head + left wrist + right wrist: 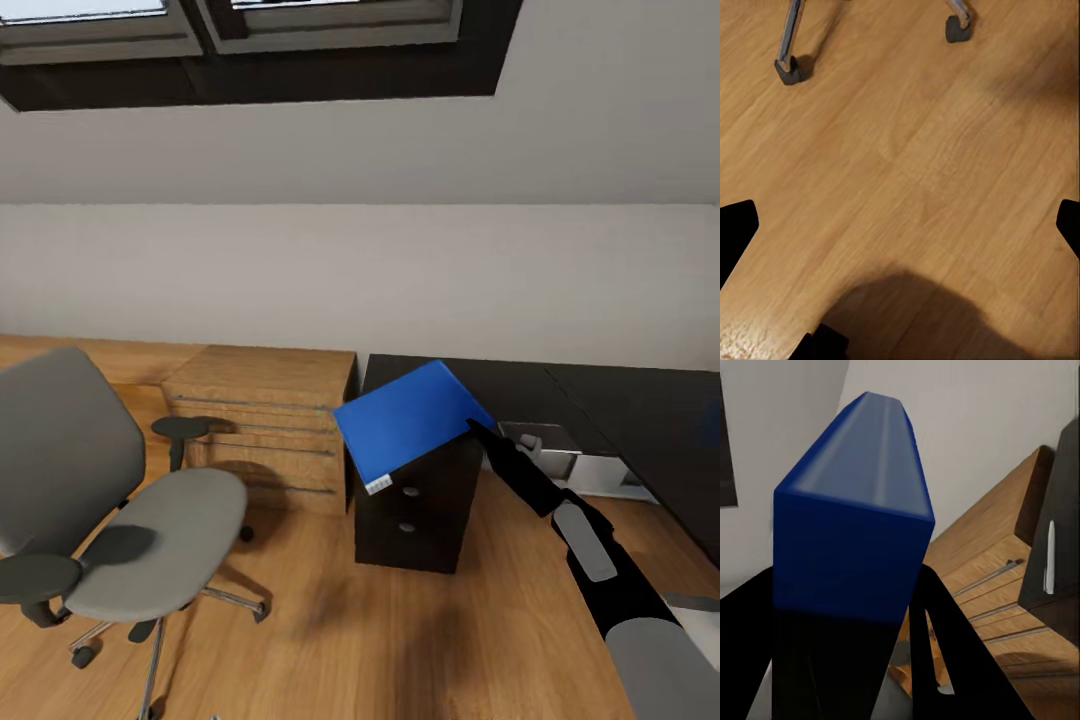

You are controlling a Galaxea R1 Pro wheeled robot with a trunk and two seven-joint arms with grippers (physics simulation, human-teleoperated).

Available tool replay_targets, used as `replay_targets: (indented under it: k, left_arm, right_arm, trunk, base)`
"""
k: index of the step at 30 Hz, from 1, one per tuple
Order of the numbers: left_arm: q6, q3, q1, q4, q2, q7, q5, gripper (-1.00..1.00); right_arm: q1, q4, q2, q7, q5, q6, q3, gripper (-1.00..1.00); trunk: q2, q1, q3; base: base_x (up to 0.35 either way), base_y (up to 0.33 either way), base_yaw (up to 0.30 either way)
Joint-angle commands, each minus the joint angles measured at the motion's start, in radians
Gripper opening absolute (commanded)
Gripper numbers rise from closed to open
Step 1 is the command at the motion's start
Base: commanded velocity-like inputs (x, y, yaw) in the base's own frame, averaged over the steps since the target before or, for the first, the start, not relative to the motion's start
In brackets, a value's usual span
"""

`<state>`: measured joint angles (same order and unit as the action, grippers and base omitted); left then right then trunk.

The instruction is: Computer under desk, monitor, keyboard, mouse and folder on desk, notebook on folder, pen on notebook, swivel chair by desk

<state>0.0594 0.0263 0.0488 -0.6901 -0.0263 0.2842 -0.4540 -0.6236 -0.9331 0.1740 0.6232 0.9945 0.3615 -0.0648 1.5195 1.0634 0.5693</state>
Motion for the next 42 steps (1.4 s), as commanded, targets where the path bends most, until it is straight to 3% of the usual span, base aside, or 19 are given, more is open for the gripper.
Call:
replay_targets:
  k: [1,7,9,12,15,17,23,30,38,40,42]
  left_arm:
    - [0.005,0.003,0.0,-0.001,0.0,0.004,-0.01,1.0]
    - [0.007,0.005,0.0,-0.003,-0.004,0.004,-0.009,1.0]
    - [0.022,0.074,0.0,-0.006,-0.017,0.01,-0.008,1.0]
    - [0.096,0.176,0.0,-0.006,-0.02,0.032,-0.008,1.0]
    - [0.156,0.255,0.0,-0.004,-0.021,0.138,-0.01,1.0]
    - [0.165,0.282,0.0,-0.003,-0.02,0.191,-0.011,1.0]
    - [0.171,0.299,0.0,0.0,-0.02,0.229,-0.014,1.0]
    - [0.172,0.299,0.0,0.001,-0.02,0.231,-0.014,1.0]
    - [0.172,0.297,0.0,0.001,-0.018,0.231,-0.015,1.0]
    - [0.172,0.297,0.0,0.001,-0.018,0.231,-0.015,1.0]
    - [0.172,0.298,0.0,0.008,-0.018,0.231,-0.015,1.0]
  right_arm:
    - [-0.001,0.0,0.0,0.001,0.009,0.009,-0.001,-1.0]
    - [-0.001,0.0,-0.001,0.002,0.009,0.008,-0.001,-1.0]
    - [-0.001,0.001,-0.001,0.002,0.009,0.007,-0.001,-1.0]
    - [-0.001,0.001,-0.001,0.003,0.009,0.007,-0.001,-1.0]
    - [-0.001,0.001,-0.001,0.004,0.009,0.007,-0.001,-1.0]
    - [-0.001,0.001,-0.001,0.004,0.009,0.007,-0.001,-1.0]
    - [-0.001,0.002,-0.002,0.004,0.009,0.007,-0.001,-1.0]
    - [-0.001,0.002,-0.002,0.004,0.009,0.007,-0.001,-1.0]
    - [0.003,0.001,-0.004,0.0,0.012,0.007,0.002,-1.0]
    - [0.005,0.0,-0.005,-0.034,0.01,0.005,0.004,-1.0]
    - [0.005,-0.004,-0.049,-0.186,0.013,-0.084,-0.005,-1.0]
  trunk:
    - [-0.007,-0.004,-0.002]
    - [-0.049,-0.027,-0.021]
    - [-0.063,-0.035,-0.027]
    - [-0.084,-0.046,-0.037]
    - [-0.105,-0.058,-0.046]
    - [-0.119,-0.065,-0.052]
    - [-0.161,-0.088,-0.071]
    - [-0.161,-0.088,-0.071]
    - [-0.161,-0.088,-0.071]
    - [-0.161,-0.088,-0.071]
    - [-0.161,-0.088,-0.071]
  base:
    - [0.0,0.0,-0.293]
    - [0.0,0.0,-0.293]
    - [0.0,0.0,-0.293]
    - [0.0,0.0,-0.293]
    - [0.0,0.0,-0.293]
    - [0.0,0.0,-0.293]
    - [0.0,0.0,-0.293]
    - [0.0,0.0,-0.273]
    - [0.0,0.0,-0.033]
    - [0.0,0.0,-0.002]
    - [0.0,0.0,0.0]
